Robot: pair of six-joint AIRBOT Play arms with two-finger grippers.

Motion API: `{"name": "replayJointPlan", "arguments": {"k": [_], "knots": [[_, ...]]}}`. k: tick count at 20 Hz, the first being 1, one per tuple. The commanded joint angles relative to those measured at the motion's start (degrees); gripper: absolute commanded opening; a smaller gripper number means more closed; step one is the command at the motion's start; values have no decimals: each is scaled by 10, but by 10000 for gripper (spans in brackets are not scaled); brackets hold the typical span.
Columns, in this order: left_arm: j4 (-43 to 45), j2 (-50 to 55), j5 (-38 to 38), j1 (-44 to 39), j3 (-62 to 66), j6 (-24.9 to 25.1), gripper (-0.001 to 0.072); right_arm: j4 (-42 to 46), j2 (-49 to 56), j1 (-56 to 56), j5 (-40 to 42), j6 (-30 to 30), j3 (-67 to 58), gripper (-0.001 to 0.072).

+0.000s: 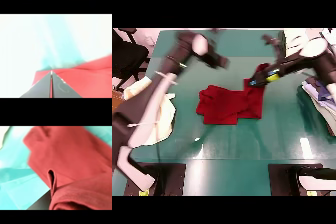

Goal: Fold the shirts.

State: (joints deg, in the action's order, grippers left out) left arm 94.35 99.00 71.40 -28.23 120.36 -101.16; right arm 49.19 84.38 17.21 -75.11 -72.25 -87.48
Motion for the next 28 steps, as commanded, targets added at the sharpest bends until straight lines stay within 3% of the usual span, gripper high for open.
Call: {"name": "replayJointPlan", "arguments": {"k": [1, 4, 6, 7, 11, 16, 20, 22, 24, 28], "knots": [[109, -115, 83, 69, 9, -15, 24, -63, 75, 123, 134, -10, -2, 14], [108, -167, 94, 74, -26, -3, 24, -118, 167, 204, 266, -10, -17, 44], [106, -183, 108, 74, -63, 13, 24, -176, 224, 219, 247, -9, -61, 618], [108, -184, 122, 74, -71, 20, 24, -187, 240, 212, 211, -10, -83, 654], [106, -184, 112, 74, -79, 27, 24, -136, 195, 117, 116, -42, -74, 650], [52, -184, 108, 74, -79, 33, 25, -7, 29, -79, 55, -64, 118, 651], [24, -184, 93, 74, -79, 37, 25, -70, -24, -209, 89, 30, 285, 664], [24, -184, 97, 74, -79, 37, 25, -128, -11, -229, 111, 85, 324, 704], [24, -184, 106, 74, -79, 37, 25, -180, 24, -216, 116, 123, 328, 706], [24, -184, 108, 74, -79, 37, 25, -217, 118, -135, 110, 130, 256, 706]]}}
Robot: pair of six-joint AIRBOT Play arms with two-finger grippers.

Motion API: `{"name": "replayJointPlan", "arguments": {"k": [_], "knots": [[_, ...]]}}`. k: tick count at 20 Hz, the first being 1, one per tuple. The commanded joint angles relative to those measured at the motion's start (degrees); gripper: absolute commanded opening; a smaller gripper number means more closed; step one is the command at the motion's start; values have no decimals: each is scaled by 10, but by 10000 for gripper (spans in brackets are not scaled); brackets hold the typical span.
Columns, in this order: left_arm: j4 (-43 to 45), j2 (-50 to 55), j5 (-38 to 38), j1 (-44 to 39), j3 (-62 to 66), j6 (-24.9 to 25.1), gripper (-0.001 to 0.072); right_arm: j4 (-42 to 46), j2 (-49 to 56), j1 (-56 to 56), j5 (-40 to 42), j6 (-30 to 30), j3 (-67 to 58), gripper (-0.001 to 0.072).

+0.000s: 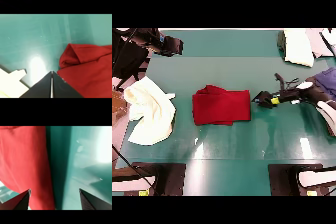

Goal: Fold the shirts.

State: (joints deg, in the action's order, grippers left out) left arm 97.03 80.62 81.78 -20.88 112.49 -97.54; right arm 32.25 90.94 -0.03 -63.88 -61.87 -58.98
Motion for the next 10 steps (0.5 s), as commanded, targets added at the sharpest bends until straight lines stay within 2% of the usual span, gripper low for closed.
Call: {"name": "replayJointPlan", "arguments": {"k": [1, 3, 6, 7, 8, 9, 10], "knots": [[-2, 0, 7, 0, 0, 1, 25, -66, 72, 61, -3, 26, -52, 706], [-2, 0, 10, 0, 0, 1, 25, -90, 113, 113, -2, 20, -110, 706], [-2, 0, 14, 0, 0, 1, 25, -82, 181, 185, -2, -28, -219, 681], [-2, 0, 14, 0, 0, 1, 25, -83, 200, 199, -3, -45, -254, 484], [-2, 0, 14, 0, 0, 1, 25, -89, 213, 209, -12, -50, -287, 128], [-1, 0, 14, 0, 0, 2, 25, -91, 215, 214, -19, -50, -315, 16], [0, 0, 14, 0, 0, 5, 25, -89, 208, 213, -25, -58, -339, 15]]}}
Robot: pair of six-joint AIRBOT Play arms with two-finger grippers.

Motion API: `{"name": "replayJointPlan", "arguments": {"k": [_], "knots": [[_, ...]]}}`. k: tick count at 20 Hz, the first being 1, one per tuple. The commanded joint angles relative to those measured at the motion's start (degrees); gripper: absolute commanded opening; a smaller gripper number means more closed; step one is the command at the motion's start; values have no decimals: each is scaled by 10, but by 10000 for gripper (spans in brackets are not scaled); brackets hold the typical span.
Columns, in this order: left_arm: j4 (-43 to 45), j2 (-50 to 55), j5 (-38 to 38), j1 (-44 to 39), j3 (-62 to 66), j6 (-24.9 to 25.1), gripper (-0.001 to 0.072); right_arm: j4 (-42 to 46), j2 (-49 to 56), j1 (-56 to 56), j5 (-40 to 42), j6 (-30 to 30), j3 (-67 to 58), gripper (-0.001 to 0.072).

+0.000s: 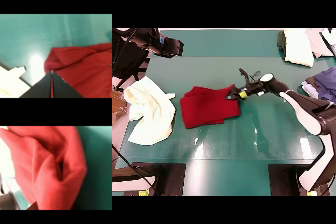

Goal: Fold the shirts.

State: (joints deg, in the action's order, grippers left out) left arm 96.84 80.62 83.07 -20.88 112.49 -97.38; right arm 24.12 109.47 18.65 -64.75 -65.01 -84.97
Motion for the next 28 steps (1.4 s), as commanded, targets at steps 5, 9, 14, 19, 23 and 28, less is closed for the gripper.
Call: {"name": "replayJointPlan", "arguments": {"k": [5, 9, 14, 19, 23, 28], "knots": [[3, 0, 1, 0, 0, 4, 25, 136, -69, -92, -54, -161, -201, 14], [2, -1, 1, 0, 0, 4, 25, 164, -122, -311, -109, -273, -297, 14], [2, -1, 0, 0, 0, 4, 25, 95, -174, -653, -143, -370, -304, 14], [2, -1, -6, 0, 0, 3, 25, 180, -208, -879, -299, -349, -218, 15], [0, -1, -8, 0, 0, -3, 26, 312, -221, -920, -342, -304, -114, 114], [-27, -1, 23, 0, 0, -8, 25, 216, -213, -931, -350, -288, -53, 524]]}}
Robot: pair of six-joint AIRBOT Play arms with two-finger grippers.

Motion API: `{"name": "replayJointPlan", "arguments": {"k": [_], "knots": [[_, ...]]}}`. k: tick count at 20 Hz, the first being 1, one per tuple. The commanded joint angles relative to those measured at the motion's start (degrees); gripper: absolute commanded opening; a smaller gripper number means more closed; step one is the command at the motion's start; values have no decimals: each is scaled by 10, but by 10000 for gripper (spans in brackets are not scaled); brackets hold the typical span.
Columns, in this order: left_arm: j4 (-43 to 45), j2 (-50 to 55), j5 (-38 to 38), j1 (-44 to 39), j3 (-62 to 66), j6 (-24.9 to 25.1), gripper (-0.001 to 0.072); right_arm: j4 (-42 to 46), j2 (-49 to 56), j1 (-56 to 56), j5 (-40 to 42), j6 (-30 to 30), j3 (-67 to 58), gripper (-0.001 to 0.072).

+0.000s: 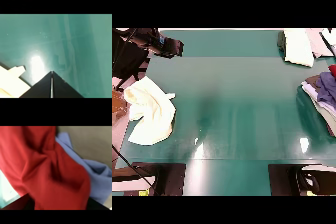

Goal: Fold the shirts.

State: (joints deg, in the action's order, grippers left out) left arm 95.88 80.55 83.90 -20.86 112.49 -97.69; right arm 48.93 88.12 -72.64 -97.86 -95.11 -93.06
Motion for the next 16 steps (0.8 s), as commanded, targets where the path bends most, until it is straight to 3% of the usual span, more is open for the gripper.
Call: {"name": "replayJointPlan", "arguments": {"k": [1, 6, 9, 11, 12, 14, 16], "knots": [[-30, 0, 14, 0, 0, -4, 25, -34, -3, -25, -18, 14, 6, 523], [-100, 0, 15, 0, 0, -4, 26, -116, -6, -108, 5, -16, -217, 524], [-126, 0, 24, 0, 0, -5, 26, -290, -8, -104, 71, -62, -288, 520], [-130, 0, 35, 0, 0, -17, 26, -407, -26, -22, 112, -66, -255, 518], [-130, 0, 37, 0, 0, -19, 26, -419, -40, 39, 126, -54, -230, 517], [-130, 0, 36, 0, 0, -19, 26, -414, -69, 207, 127, 7, -187, 499], [-130, 0, 35, 0, 0, -19, 26, -414, -83, 395, 121, 92, -158, 414]]}}
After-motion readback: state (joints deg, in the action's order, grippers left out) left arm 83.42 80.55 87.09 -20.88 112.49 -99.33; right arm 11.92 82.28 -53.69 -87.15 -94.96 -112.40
